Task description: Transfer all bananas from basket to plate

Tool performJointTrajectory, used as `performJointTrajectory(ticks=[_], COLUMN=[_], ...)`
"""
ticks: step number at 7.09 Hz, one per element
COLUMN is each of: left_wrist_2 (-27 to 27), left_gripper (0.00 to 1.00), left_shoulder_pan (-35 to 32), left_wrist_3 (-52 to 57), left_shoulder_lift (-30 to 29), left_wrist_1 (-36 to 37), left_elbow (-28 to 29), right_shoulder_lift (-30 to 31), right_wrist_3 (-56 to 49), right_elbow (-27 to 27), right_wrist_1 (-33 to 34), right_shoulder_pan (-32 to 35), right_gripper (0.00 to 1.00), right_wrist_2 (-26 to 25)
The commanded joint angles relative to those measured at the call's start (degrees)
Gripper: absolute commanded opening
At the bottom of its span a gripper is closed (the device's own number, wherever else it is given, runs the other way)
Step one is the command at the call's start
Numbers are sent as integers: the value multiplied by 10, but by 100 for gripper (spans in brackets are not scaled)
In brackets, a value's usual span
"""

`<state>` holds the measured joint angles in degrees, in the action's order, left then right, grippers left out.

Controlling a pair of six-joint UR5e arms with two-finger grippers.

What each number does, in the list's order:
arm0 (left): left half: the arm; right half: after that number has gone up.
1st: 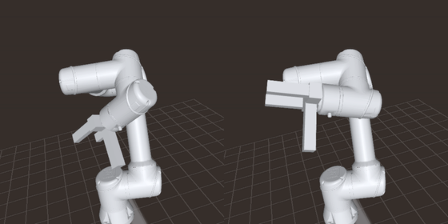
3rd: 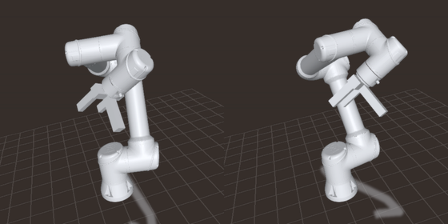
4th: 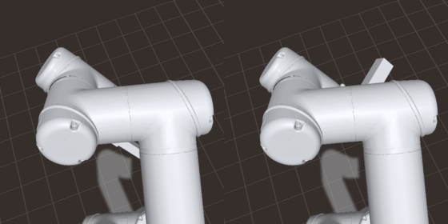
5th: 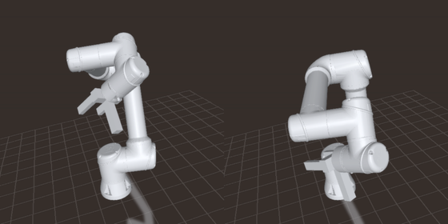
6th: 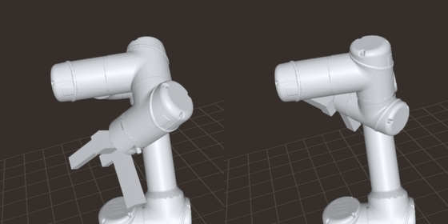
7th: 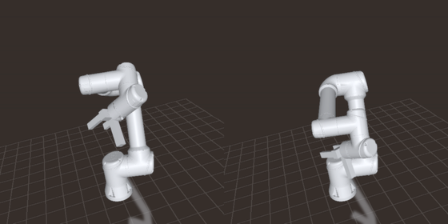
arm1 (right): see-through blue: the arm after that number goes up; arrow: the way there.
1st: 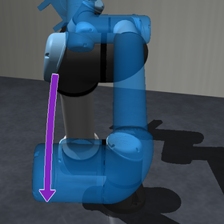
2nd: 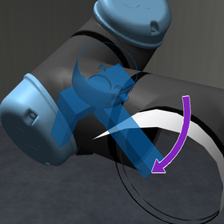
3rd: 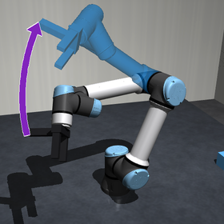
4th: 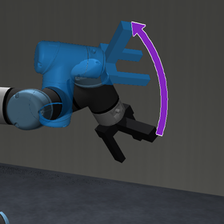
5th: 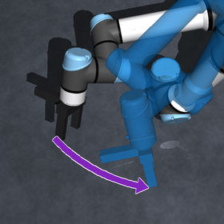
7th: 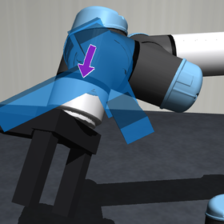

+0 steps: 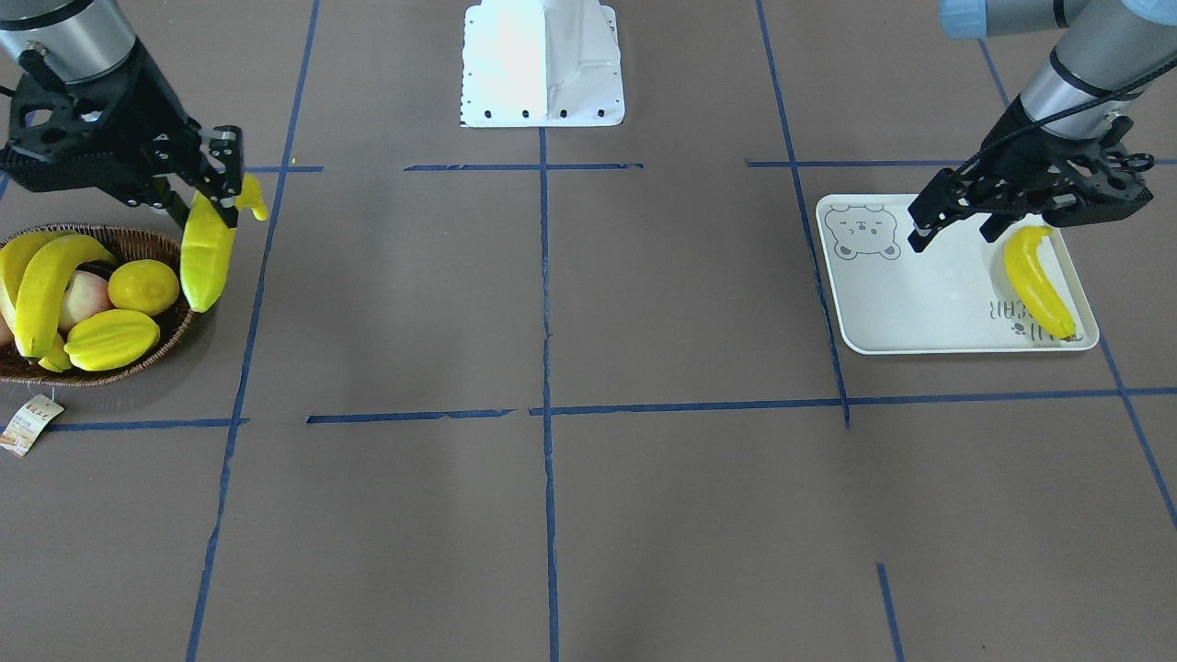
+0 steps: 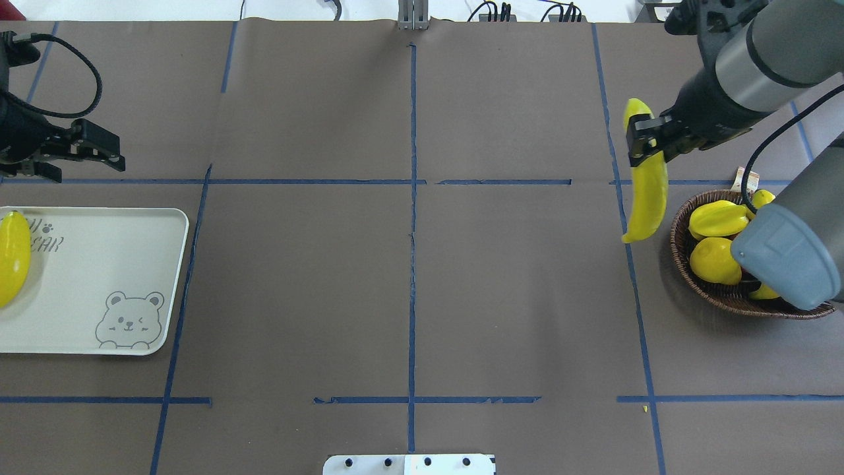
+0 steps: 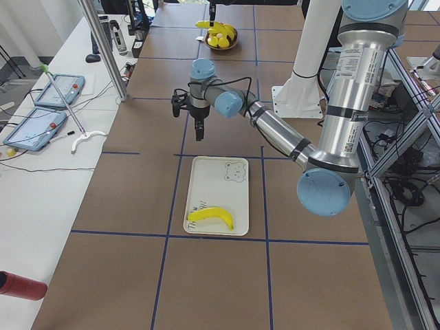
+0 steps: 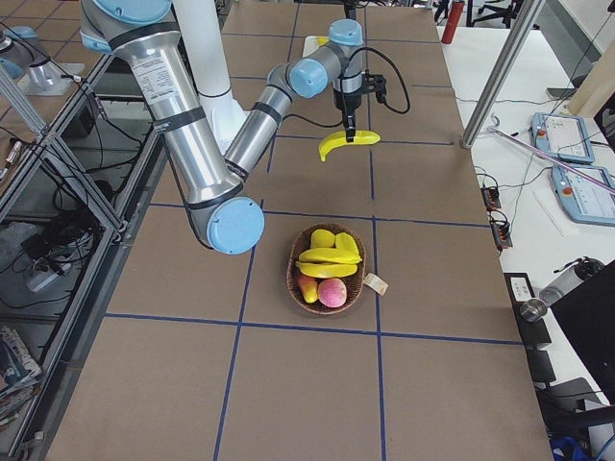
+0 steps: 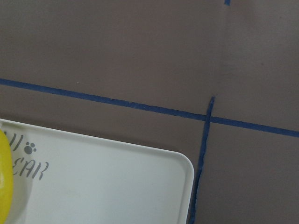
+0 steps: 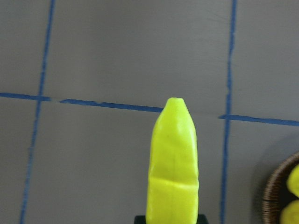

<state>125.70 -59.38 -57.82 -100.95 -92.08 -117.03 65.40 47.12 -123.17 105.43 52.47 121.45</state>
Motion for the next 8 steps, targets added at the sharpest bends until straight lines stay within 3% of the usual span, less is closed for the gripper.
performJointTrajectory(ticks=[1, 3, 4, 5, 8], left_wrist_2=[22, 21, 20, 20, 20], left_gripper=[100, 100, 100, 100, 99], left_shoulder_pan=[26, 38, 57, 59, 136], left_wrist_3=[-96, -232, -314, -353, -405], left_shoulder_lift=[-62, -63, -63, -63, -135], left_wrist_1=[-13, -200, -318, -384, -406], left_elbow=[-1, 35, 71, 95, 95], right_shoulder_lift=[0, -6, -8, -9, -67], right_wrist_3=[185, 267, 285, 286, 280], right_elbow=[3, 5, 6, 10, 61], right_wrist_1=[-183, -267, -308, -341, -352], right_shoulder_pan=[-94, -184, -220, -241, -250], right_gripper=[3, 3, 3, 3, 3], right_wrist_2=[-8, -109, -145, -169, -173])
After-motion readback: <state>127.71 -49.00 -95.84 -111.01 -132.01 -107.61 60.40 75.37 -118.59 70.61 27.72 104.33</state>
